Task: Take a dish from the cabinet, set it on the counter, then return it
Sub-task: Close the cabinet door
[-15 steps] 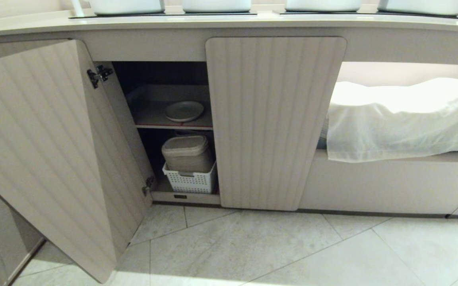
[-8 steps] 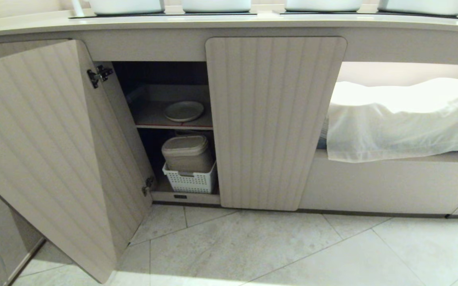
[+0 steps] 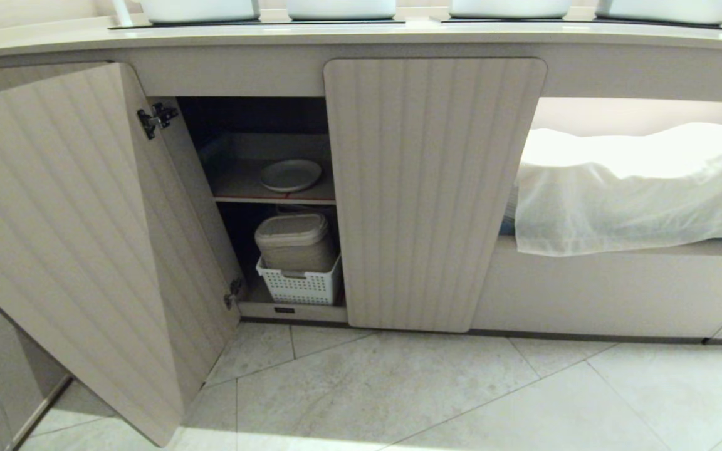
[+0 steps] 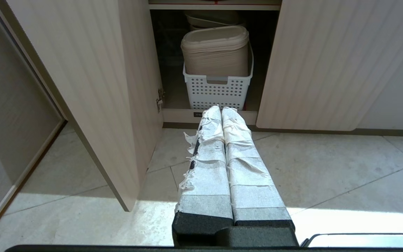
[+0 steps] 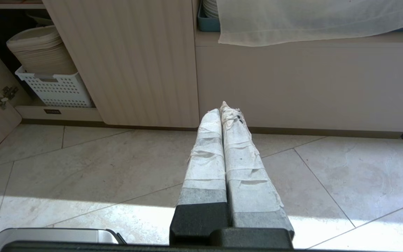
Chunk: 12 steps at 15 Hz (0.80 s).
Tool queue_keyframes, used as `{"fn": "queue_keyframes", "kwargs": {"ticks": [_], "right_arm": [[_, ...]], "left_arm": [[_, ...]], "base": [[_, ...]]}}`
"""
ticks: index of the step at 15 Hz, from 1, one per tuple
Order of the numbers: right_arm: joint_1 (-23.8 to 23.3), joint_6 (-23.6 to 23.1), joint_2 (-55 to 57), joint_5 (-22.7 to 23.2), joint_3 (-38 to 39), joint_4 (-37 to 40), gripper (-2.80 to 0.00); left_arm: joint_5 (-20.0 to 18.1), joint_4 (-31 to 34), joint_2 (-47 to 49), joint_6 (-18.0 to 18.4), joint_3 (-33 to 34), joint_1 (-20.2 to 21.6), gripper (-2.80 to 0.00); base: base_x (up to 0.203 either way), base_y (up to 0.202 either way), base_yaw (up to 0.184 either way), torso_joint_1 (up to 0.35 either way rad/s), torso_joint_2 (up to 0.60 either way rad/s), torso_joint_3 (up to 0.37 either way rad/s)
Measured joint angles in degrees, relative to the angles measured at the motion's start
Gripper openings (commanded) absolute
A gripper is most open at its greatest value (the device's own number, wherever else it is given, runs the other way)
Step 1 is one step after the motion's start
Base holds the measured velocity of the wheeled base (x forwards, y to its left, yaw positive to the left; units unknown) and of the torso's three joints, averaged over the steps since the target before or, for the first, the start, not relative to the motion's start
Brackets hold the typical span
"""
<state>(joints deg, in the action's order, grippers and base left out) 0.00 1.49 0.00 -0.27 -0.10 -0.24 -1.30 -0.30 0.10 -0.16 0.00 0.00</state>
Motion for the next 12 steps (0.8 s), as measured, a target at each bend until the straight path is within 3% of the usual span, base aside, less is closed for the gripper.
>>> {"fn": "queue_keyframes", "kwargs": {"ticks": [4, 12], "right_arm": [[0.02, 0.00, 0.00, 0.00, 0.00, 0.06, -2.80], [0.00, 0.00, 0.00, 0.02, 0.00, 0.00, -2.80]], "left_arm": [[-0.04, -0.07, 0.00, 0.00, 0.00, 0.00, -2.80], [-0.02, -0.02, 0.00, 0.00, 0.00, 0.00, -2.80]], "base": [[-0.001, 0.051, -0.002, 0.003, 0.00, 0.001], [0.000, 0.196, -0.001, 0.002, 0.00, 0.002]]}}
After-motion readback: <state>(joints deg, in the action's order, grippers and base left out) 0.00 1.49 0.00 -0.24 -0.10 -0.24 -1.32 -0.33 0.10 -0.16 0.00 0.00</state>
